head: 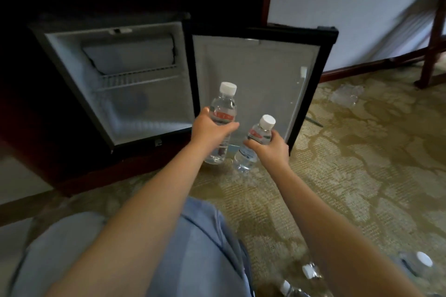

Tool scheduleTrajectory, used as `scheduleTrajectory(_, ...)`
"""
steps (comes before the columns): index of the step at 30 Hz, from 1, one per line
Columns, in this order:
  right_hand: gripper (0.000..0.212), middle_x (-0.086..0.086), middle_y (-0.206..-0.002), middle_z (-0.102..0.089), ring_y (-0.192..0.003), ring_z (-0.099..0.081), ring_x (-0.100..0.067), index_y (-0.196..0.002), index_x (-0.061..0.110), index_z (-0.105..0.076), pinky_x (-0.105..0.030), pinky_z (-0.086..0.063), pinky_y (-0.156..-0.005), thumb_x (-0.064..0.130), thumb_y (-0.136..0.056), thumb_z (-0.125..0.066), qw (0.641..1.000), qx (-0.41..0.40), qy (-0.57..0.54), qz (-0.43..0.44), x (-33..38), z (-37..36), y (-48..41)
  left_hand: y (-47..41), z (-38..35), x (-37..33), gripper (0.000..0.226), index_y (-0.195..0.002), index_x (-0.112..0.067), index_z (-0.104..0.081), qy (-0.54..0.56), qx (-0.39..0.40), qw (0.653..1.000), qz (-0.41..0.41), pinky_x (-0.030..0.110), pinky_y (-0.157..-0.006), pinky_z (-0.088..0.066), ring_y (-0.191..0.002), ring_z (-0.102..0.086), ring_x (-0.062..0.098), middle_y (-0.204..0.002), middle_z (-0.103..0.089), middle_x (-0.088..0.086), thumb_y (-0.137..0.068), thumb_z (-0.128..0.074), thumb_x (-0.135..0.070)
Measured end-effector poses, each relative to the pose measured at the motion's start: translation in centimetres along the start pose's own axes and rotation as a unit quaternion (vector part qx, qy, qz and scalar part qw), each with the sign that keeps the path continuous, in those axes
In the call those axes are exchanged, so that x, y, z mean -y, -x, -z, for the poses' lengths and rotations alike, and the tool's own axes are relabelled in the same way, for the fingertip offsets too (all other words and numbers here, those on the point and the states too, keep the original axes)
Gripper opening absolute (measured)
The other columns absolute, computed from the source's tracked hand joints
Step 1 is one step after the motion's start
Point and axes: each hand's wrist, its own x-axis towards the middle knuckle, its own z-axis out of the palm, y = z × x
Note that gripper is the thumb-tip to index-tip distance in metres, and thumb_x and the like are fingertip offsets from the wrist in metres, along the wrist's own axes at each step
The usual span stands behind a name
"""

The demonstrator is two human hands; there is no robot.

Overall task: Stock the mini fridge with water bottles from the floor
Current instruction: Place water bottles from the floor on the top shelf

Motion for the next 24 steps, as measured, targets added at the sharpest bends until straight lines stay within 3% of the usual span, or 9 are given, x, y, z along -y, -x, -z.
scheduleTrajectory(3,0.054,0.006,-0.100,-0.066,-0.093,-0.063,-0.015,-0.115,0.022,-0.060,-0.034,-0.051,-0.082,0.039,-0.067,-0.078,0.999,0.020,0.003,0.038,4.4,-1.7,1.0,0.1,4.6,-0.6,0.044,-0.101,-0.020,-0.046,0.024,-0.049,0.998,-0.012,0.027,-0.074,-0.042,-0.087,-0.055,0.012,-0.090,-0.055,-0.008,-0.072,-0.079,-0.028)
scheduleTrajectory(6,0.055,0.005,-0.104,-0.067,-0.097,-0.063,-0.016,-0.115,0.023,-0.059,-0.040,-0.053,-0.086,0.043,-0.067,-0.077,0.995,0.044,0.027,0.084,8.2,-3.7,2.0,0.2,8.8,0.1,0.044,-0.102,-0.019,-0.047,0.041,-0.100,0.994,-0.006,0.027,-0.073,-0.042,-0.088,-0.057,0.014,-0.093,-0.057,-0.005,-0.073,-0.079,-0.028)
scheduleTrajectory(9,0.053,0.004,-0.101,-0.066,-0.093,-0.062,-0.018,-0.114,0.022,-0.057,-0.036,-0.052,-0.080,0.044,-0.070,-0.075,0.985,0.078,0.076,0.137,11.5,-5.9,3.3,0.4,12.5,1.8,0.048,-0.106,-0.016,-0.049,0.045,-0.147,0.988,0.009,0.028,-0.074,-0.044,-0.094,-0.060,0.017,-0.101,-0.062,-0.001,-0.071,-0.079,-0.030)
scheduleTrajectory(14,0.051,0.002,-0.100,-0.064,-0.091,-0.062,-0.019,-0.114,0.019,-0.055,-0.036,-0.053,-0.076,0.042,-0.072,-0.073,0.972,0.105,0.102,0.181,14.9,-10.0,4.7,0.5,17.4,5.0,0.072,-0.131,-0.010,-0.044,0.070,-0.211,0.974,0.045,0.028,-0.079,-0.041,-0.102,-0.056,0.016,-0.113,-0.060,0.001,-0.072,-0.079,-0.032)
scheduleTrajectory(20,0.053,0.002,-0.101,-0.063,-0.090,-0.061,-0.018,-0.114,0.019,-0.054,-0.036,-0.052,-0.077,0.042,-0.070,-0.073,0.969,0.142,0.103,0.175,15.8,-15.5,4.4,-0.9,20.3,9.5,0.049,-0.111,-0.014,-0.052,0.086,-0.254,0.960,0.077,0.033,-0.079,-0.046,-0.095,-0.059,0.021,-0.106,-0.062,0.005,-0.072,-0.079,-0.028)
scheduleTrajectory(24,0.055,0.002,-0.103,-0.064,-0.093,-0.062,-0.019,-0.115,0.019,-0.053,-0.035,-0.052,-0.078,0.042,-0.069,-0.073,0.965,0.162,0.122,0.163,14.6,-18.8,3.4,-2.6,20.3,12.3,0.046,-0.108,-0.016,-0.050,0.089,-0.254,0.957,0.112,0.035,-0.081,-0.047,-0.094,-0.059,0.021,-0.103,-0.061,0.003,-0.072,-0.077,-0.026)
